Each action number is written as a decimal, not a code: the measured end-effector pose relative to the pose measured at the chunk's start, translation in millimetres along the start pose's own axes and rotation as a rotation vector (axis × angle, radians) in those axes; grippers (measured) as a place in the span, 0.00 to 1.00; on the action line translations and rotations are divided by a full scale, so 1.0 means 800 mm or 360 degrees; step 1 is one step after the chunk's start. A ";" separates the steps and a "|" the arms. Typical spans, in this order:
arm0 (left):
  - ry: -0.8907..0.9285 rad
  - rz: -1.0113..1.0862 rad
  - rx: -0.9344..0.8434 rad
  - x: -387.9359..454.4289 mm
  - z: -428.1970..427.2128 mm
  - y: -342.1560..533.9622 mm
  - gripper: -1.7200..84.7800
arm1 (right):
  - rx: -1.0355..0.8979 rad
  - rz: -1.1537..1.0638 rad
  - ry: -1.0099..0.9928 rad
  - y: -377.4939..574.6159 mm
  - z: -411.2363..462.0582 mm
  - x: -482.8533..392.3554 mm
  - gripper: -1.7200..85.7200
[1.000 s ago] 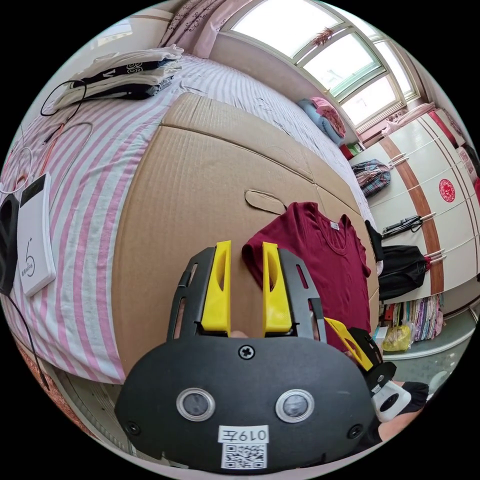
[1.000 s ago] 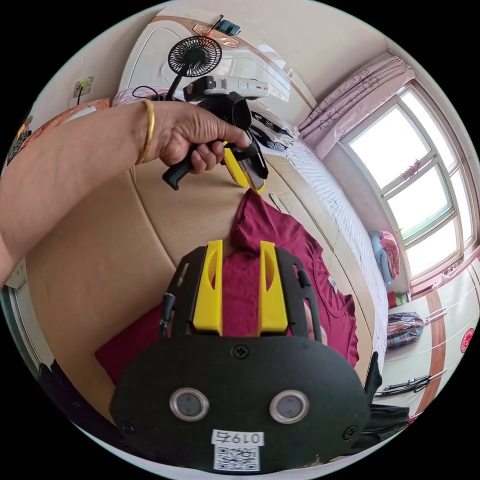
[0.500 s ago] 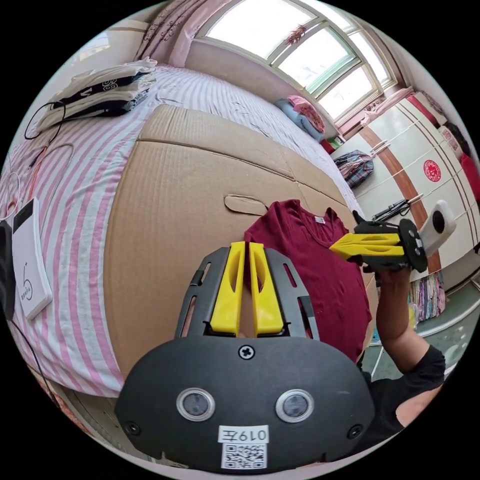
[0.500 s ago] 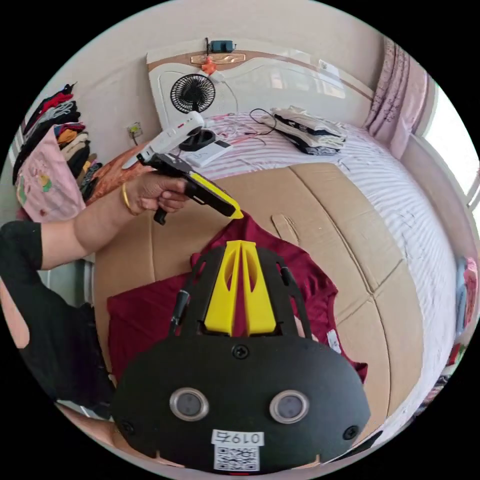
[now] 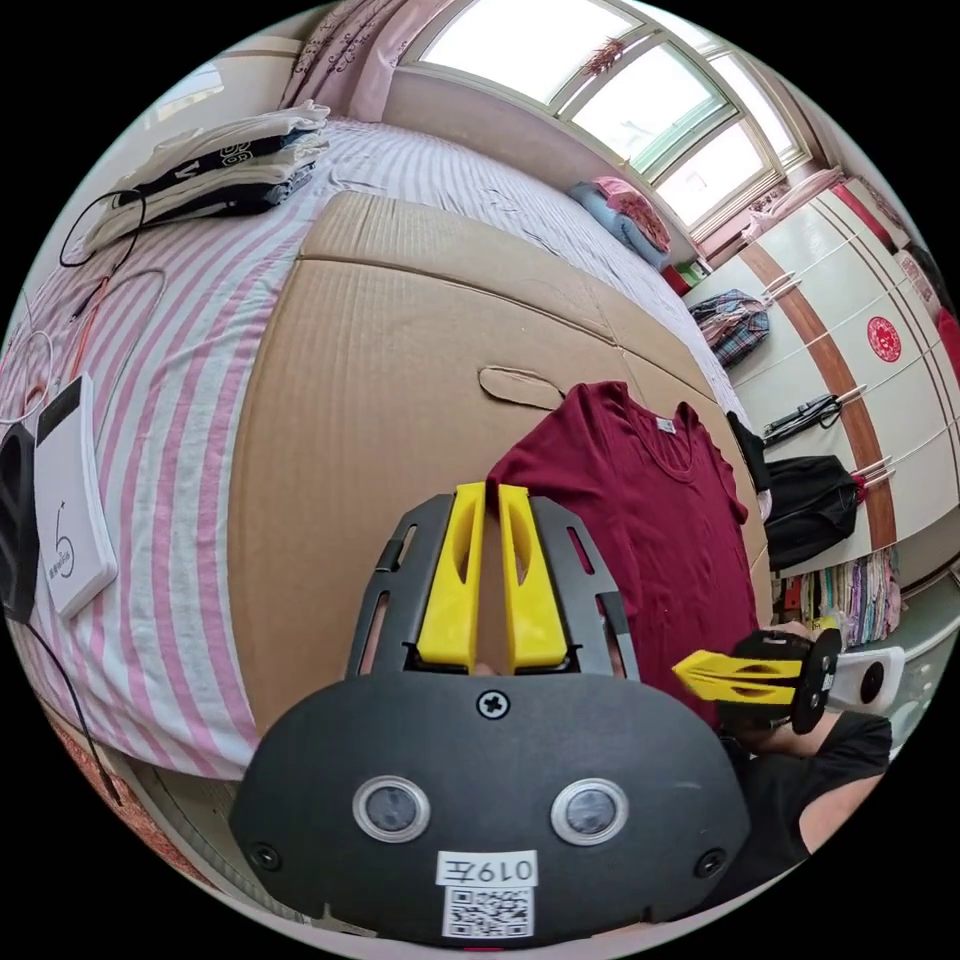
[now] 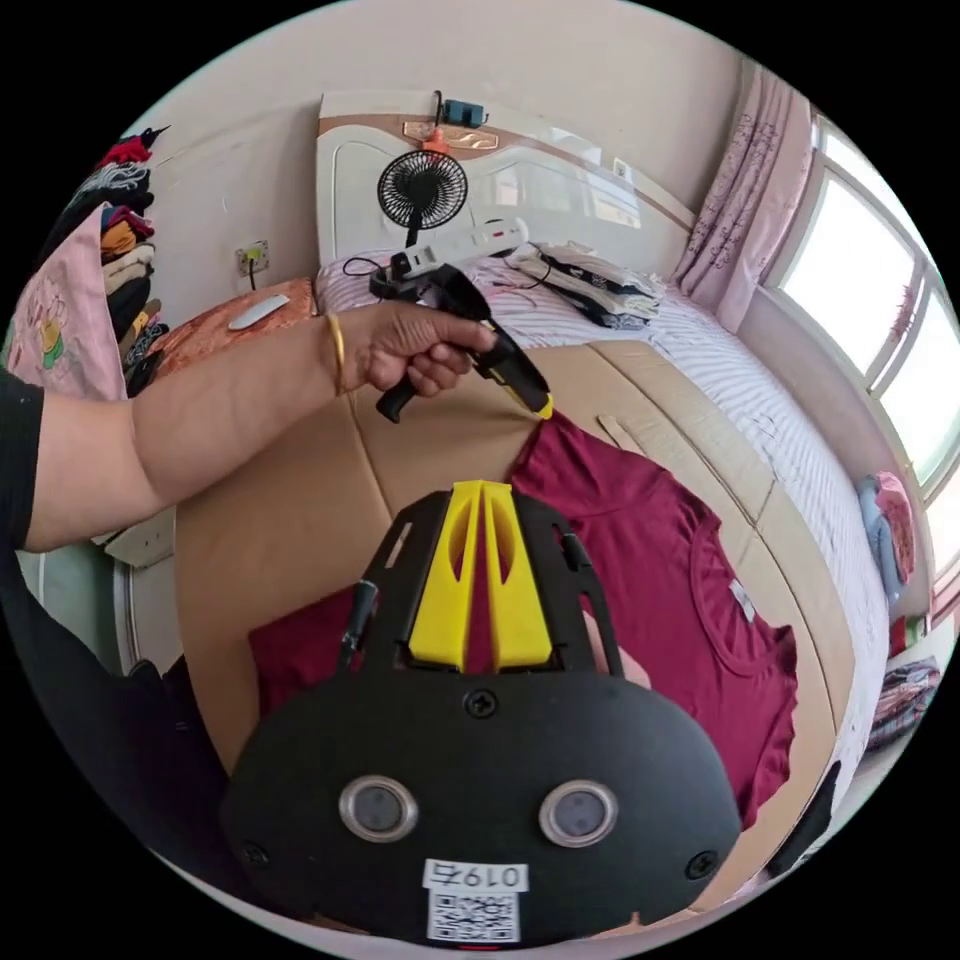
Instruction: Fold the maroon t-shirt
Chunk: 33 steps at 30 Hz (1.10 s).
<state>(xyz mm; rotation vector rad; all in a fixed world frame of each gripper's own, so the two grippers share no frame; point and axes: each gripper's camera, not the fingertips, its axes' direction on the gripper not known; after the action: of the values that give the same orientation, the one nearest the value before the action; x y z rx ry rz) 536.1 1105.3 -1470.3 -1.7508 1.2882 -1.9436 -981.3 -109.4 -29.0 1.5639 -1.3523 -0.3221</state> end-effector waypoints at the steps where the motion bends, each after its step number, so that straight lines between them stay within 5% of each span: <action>1: -0.0016 -0.0018 0.0016 0.000 -0.007 0.004 0.04 | 0.0054 0.0056 0.0106 0.015 -0.033 0.013 0.01; 5: -0.0210 -0.0170 0.0138 0.000 -0.060 0.037 0.03 | -0.0018 0.0359 0.0455 0.090 -0.137 0.110 0.01; 7: -0.0085 -0.0073 0.0185 0.027 -0.080 0.059 0.03 | -0.0157 0.0545 0.0496 0.134 -0.173 0.159 0.01; 10: 0.0164 0.0280 0.0226 0.114 -0.095 0.111 0.03 | -0.0247 0.0893 0.0366 0.220 -0.234 0.216 0.01; 15: -0.0170 0.0585 0.0136 0.240 -0.087 0.202 0.03 | -0.0319 0.1241 0.0386 0.324 -0.302 0.252 0.02; 17: -0.0168 0.0492 0.0098 0.242 -0.087 0.215 0.03 | -0.0151 0.1403 0.0120 0.357 -0.331 0.282 0.07; 22: 0.0082 0.0209 0.0103 0.228 -0.092 0.233 0.03 | -0.0060 0.1493 -0.0068 0.380 -0.355 0.340 0.10; 33: -0.0368 0.0247 -0.0021 0.283 -0.093 0.263 0.03 | -0.0254 0.1377 0.0118 0.376 -0.374 0.348 0.02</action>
<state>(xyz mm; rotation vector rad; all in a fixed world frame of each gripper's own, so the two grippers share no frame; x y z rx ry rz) 331.6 862.3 -1457.7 -1.7632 1.3136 -1.6003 -844.9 -160.5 457.3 0.7406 -1.7501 0.1621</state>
